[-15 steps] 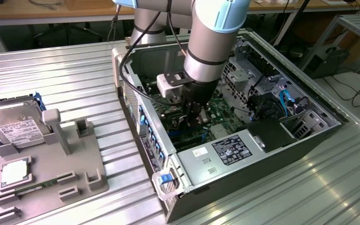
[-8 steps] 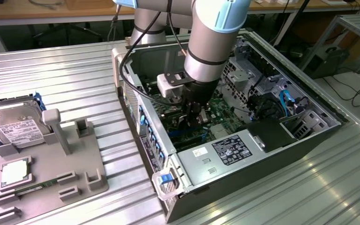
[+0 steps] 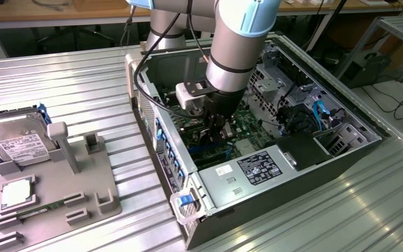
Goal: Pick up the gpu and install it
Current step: 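Insert the gpu into the slot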
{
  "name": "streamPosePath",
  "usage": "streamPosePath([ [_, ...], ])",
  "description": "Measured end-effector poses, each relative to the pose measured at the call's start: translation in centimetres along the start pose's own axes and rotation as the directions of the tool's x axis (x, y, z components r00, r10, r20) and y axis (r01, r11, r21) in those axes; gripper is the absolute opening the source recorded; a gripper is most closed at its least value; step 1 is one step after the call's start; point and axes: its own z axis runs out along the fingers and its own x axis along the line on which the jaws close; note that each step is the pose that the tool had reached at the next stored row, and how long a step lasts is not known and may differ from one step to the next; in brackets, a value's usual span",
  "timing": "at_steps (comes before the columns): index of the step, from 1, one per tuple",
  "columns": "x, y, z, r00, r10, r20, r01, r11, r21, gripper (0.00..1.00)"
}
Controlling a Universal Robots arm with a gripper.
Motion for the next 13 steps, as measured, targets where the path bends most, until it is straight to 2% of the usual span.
streamPosePath([
  [13, -0.17, 0.00, -0.03, 0.9999, -0.016, -0.0028, 0.016, 0.9999, 0.0000, 0.27],
])
